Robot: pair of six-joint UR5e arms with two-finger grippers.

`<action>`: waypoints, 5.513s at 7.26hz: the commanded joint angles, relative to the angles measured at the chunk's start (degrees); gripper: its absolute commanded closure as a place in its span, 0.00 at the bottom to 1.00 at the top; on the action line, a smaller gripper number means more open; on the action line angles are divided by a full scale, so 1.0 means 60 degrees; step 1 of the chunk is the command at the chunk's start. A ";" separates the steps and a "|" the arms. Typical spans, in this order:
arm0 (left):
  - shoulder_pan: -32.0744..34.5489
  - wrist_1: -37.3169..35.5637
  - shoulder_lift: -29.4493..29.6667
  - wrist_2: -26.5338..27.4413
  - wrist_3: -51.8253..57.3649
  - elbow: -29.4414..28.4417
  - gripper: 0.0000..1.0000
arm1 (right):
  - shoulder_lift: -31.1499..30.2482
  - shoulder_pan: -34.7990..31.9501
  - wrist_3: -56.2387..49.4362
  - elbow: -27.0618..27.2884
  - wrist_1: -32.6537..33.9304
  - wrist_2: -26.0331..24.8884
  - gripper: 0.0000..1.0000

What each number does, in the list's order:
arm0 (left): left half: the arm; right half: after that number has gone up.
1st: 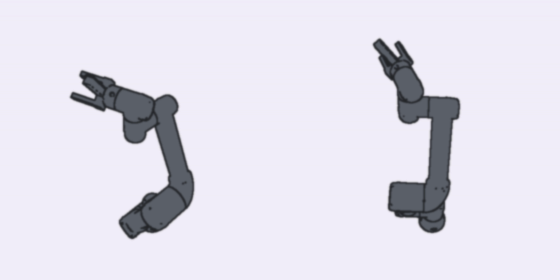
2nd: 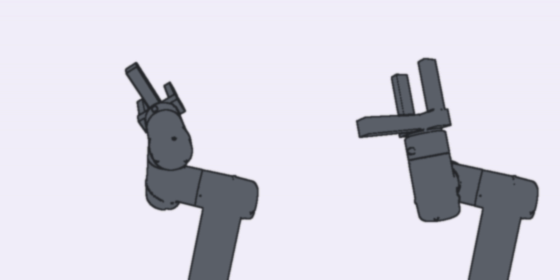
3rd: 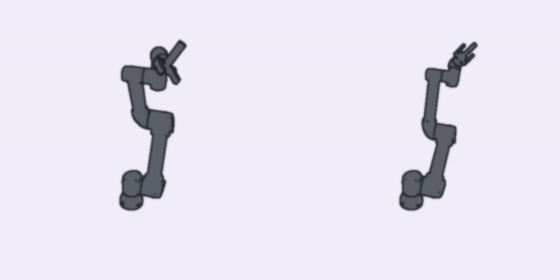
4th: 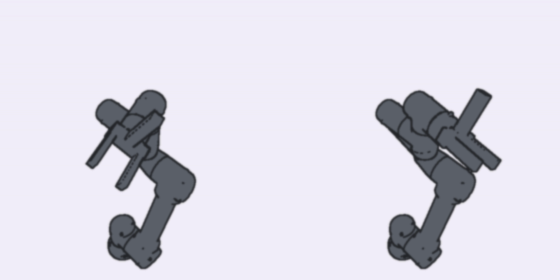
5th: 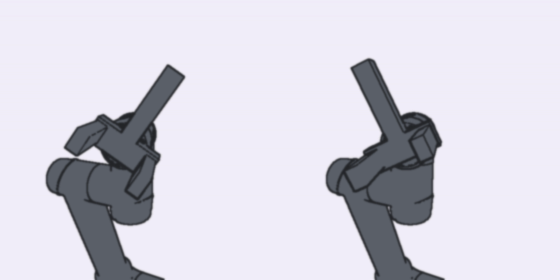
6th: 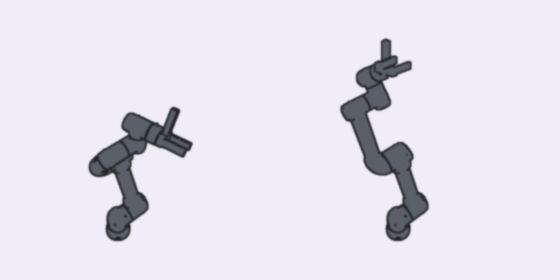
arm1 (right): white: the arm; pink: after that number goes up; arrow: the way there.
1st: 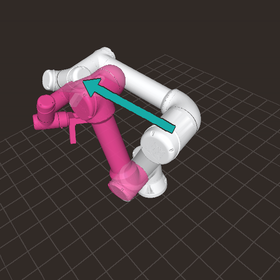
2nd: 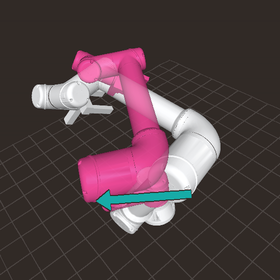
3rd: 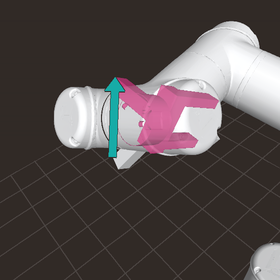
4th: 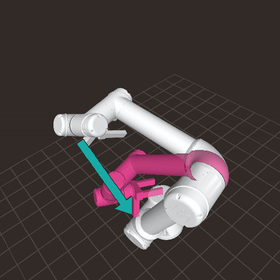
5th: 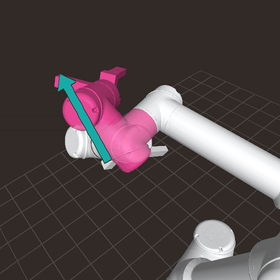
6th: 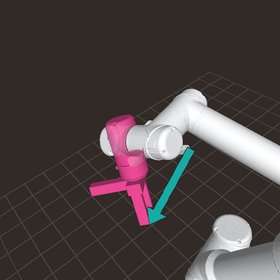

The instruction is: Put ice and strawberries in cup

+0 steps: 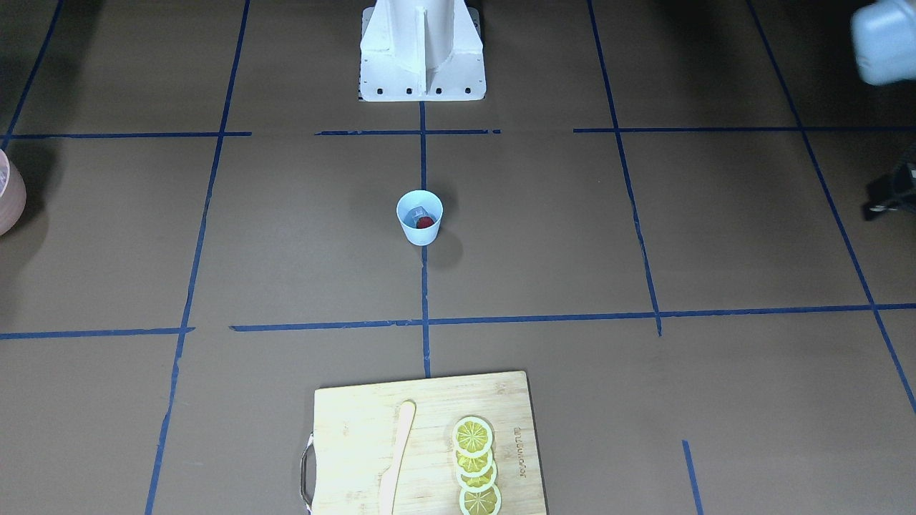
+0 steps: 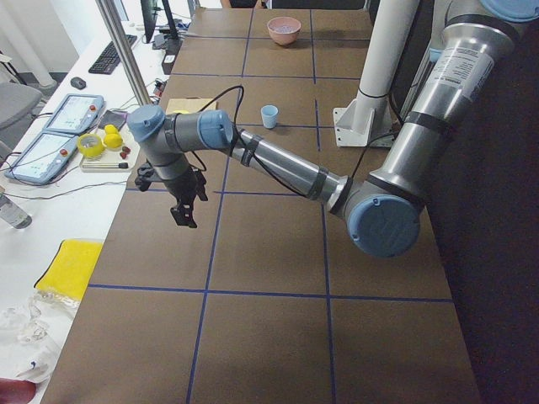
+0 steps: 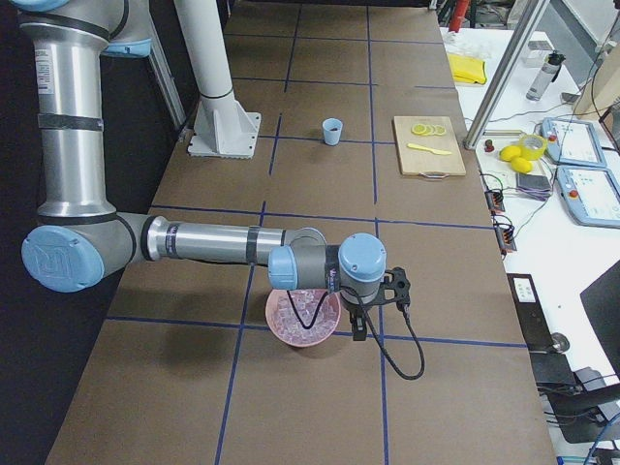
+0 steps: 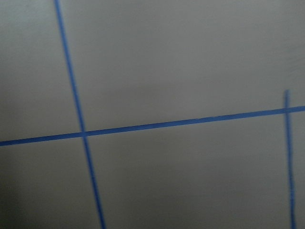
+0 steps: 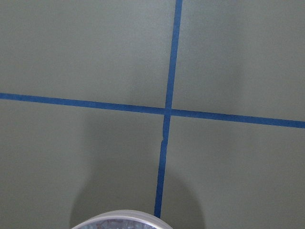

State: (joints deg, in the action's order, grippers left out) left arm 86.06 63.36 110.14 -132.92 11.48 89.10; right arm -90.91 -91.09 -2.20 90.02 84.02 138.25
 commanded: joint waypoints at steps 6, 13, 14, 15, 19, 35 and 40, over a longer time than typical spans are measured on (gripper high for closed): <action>0.0613 0.2317 -0.1087 -0.0538 0.0167 -0.1300 0.00 | 0.0079 0.0005 0.0000 0.0041 -0.0015 -0.0014 0.01; 0.0875 0.3327 -0.2330 -0.0538 0.0182 -0.1227 0.00 | 0.0079 0.0005 -0.0014 0.0070 -0.0029 -0.0029 0.01; 0.1196 0.3385 -0.2346 -0.0538 0.0167 -0.1096 0.00 | 0.0079 -0.0009 -0.0014 0.0114 -0.0029 -0.0029 0.01; 0.1373 0.3371 -0.2346 -0.0538 0.0153 -0.0892 0.00 | 0.0094 -0.0009 -0.0029 0.0129 -0.0029 -0.0058 0.01; 0.1507 0.3400 -0.2492 -0.0552 0.0153 -0.0860 0.00 | 0.0079 0.0005 -0.0029 0.0114 -0.0029 -0.0102 0.01; 0.0950 0.3767 -0.3035 -0.0098 -0.1019 -0.0025 0.00 | 0.0064 0.0005 -0.0029 0.0056 -0.0029 -0.0293 0.01; 0.0950 0.3781 -0.3020 -0.0098 -0.1005 0.0063 0.00 | 0.0006 -0.0009 -0.0029 0.0070 -0.0029 -0.0293 0.01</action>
